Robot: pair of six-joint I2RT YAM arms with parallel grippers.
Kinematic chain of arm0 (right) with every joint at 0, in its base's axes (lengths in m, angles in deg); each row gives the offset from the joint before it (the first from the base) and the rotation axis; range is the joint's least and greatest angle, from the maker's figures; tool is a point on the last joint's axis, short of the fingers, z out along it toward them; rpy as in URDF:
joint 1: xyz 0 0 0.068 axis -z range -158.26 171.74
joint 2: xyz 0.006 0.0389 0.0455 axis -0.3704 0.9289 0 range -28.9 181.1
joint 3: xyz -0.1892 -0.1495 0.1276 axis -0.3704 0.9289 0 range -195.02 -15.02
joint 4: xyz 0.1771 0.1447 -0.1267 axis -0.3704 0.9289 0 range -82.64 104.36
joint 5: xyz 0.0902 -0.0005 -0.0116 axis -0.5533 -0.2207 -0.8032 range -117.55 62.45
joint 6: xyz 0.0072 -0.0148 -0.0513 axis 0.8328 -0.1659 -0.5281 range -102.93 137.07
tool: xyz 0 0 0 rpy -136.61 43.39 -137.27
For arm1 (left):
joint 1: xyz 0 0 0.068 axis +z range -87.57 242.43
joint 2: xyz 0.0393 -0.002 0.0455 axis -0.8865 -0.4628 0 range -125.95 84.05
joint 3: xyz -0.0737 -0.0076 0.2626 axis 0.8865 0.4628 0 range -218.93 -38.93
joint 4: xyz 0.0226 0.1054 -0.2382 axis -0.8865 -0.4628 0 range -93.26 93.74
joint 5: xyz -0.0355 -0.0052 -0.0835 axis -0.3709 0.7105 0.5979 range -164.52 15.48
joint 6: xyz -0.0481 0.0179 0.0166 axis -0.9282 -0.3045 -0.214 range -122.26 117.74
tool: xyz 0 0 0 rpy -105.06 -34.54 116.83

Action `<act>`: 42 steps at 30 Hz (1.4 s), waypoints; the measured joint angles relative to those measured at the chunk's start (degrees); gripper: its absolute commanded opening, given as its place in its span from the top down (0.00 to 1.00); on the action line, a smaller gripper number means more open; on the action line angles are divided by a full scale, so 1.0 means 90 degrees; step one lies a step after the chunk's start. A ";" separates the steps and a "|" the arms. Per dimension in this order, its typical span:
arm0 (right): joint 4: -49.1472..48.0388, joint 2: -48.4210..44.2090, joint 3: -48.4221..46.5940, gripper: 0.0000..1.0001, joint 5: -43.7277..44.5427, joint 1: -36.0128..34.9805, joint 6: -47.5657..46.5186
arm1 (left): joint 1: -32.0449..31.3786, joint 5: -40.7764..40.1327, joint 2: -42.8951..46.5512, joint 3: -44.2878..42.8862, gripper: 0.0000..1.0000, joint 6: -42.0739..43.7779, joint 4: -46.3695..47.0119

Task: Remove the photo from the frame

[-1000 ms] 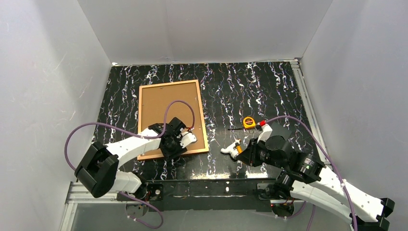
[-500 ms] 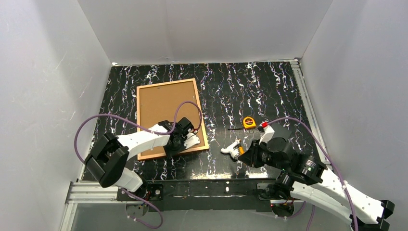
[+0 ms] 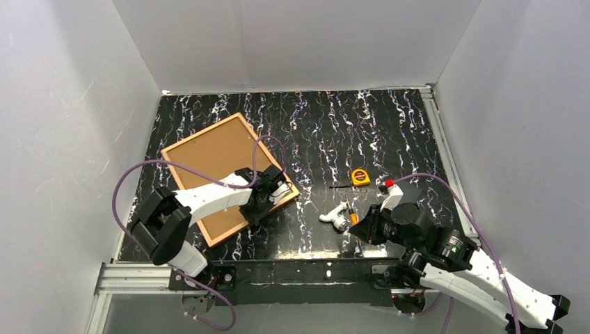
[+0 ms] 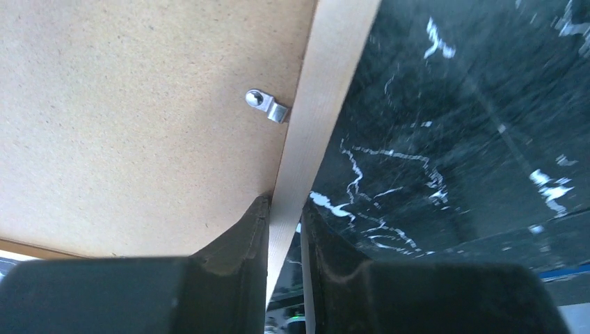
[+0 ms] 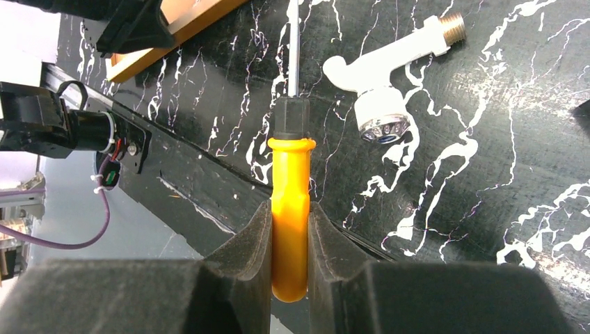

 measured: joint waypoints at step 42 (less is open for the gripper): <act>-0.0005 0.1394 -0.0277 0.99 -0.0124 0.0000 0.0165 | 0.0112 0.0704 -0.2358 -0.3014 0.24 -0.7155 0.1081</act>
